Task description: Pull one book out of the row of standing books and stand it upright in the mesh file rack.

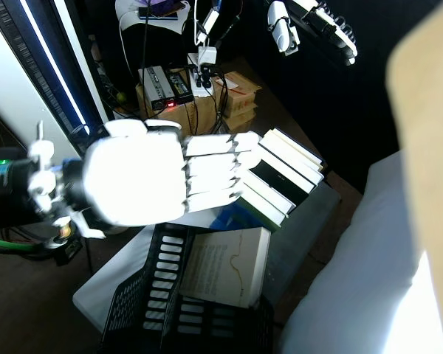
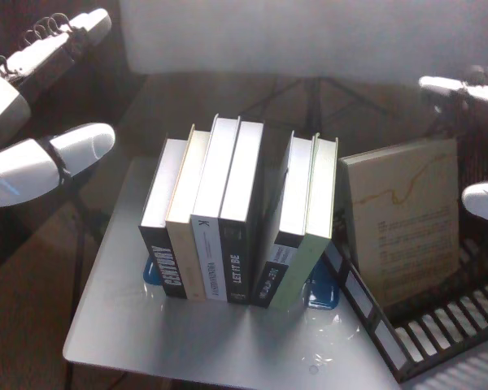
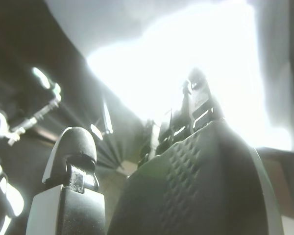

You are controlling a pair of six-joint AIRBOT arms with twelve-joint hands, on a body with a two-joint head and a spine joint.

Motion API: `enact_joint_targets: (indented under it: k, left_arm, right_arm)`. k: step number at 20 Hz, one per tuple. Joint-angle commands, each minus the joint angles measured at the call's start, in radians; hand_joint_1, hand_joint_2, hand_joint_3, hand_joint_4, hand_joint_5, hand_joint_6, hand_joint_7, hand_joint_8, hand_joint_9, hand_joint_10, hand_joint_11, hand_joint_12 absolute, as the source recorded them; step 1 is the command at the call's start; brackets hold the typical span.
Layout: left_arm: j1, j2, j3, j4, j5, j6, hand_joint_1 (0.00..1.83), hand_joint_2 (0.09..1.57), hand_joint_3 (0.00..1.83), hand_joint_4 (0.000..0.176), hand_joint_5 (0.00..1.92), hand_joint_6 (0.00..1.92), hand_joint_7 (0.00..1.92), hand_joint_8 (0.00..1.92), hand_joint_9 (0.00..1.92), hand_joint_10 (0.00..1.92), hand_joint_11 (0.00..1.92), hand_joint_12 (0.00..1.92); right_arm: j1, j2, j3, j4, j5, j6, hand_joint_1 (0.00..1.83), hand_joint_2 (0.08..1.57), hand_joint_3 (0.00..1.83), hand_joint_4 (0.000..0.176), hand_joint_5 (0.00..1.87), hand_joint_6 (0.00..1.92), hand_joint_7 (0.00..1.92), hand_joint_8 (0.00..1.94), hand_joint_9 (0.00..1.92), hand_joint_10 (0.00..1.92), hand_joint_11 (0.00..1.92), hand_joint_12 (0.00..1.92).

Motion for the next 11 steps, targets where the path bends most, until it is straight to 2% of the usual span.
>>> enact_joint_targets:
  k: [1,2,3,5,6,8,9,10,11]
  left_arm:
    - [-0.02,-0.005,0.005,0.003,-0.122,-0.009,0.39,1.35,0.0,0.11,0.0,0.0,0.0,0.0,0.0,0.0,0.0,0.03]
    - [-0.027,-0.009,0.006,0.01,-0.118,-0.01,0.38,1.34,0.0,0.121,0.0,0.0,0.0,0.0,0.0,0.0,0.0,0.01]
    - [-0.036,-0.016,0.009,0.02,-0.115,-0.015,0.4,1.34,0.0,0.123,0.0,0.0,0.0,0.0,0.0,0.0,0.0,0.0]
    - [-0.046,-0.026,0.016,0.029,-0.109,-0.02,0.36,1.33,0.0,0.132,0.0,0.0,0.0,0.0,0.0,0.0,0.0,0.0]
    - [-0.047,-0.029,0.019,0.03,-0.108,-0.023,0.37,1.33,0.0,0.115,0.0,0.0,0.0,0.0,0.0,0.0,0.0,0.0]
    - [-0.047,-0.031,0.019,0.03,-0.109,-0.027,0.39,1.32,0.0,0.101,0.0,0.0,0.0,0.0,0.0,0.0,0.0,0.0]
    - [-0.047,-0.03,0.019,0.03,-0.109,-0.028,0.35,1.31,0.0,0.11,0.0,0.0,0.0,0.0,0.0,0.0,0.0,0.0]
    - [-0.051,-0.03,0.021,0.03,-0.107,-0.028,0.32,1.31,0.0,0.109,0.0,0.0,0.0,0.0,0.0,0.0,0.0,0.0]
    - [-0.054,-0.031,0.023,0.031,-0.106,-0.028,0.3,1.3,0.0,0.114,0.0,0.0,0.0,0.0,0.0,0.0,0.0,0.0]
  right_arm:
    - [-0.019,0.005,-0.006,0.071,0.197,-0.002,0.43,1.33,0.0,0.003,0.0,0.0,0.0,0.0,0.0,0.46,0.0,0.62]
    - [-0.042,0.006,-0.014,0.091,0.221,-0.008,0.4,1.35,0.01,0.003,0.0,0.0,0.0,0.0,0.0,0.37,0.0,0.5]
    - [-0.065,0.009,-0.025,0.113,0.251,-0.019,0.37,1.36,0.01,0.008,0.0,0.0,0.0,0.0,0.0,0.24,0.0,0.27]
    - [-0.081,0.011,-0.036,0.128,0.278,-0.035,0.35,1.37,0.01,0.021,0.0,0.0,0.0,0.0,0.0,0.17,0.0,0.23]
    - [-0.082,0.011,-0.038,0.129,0.283,-0.038,0.34,1.37,0.01,0.024,0.0,0.0,0.0,0.0,0.0,0.16,0.0,0.28]
    - [-0.082,0.012,-0.045,0.131,0.29,-0.046,0.3,1.37,0.0,0.033,0.0,0.0,0.0,0.0,0.0,0.05,0.0,0.03]
    - [-0.082,0.013,-0.048,0.131,0.291,-0.05,0.32,1.36,0.0,0.047,0.0,0.0,0.0,0.0,0.01,0.05,0.0,0.01]
    - [-0.083,0.013,-0.05,0.135,0.293,-0.056,0.32,1.36,0.0,0.041,0.0,0.0,0.0,0.0,0.0,0.06,0.0,0.0]
    - [-0.084,0.013,-0.051,0.138,0.295,-0.059,0.31,1.35,0.0,0.049,0.0,0.0,0.0,0.0,0.0,0.03,0.0,0.0]
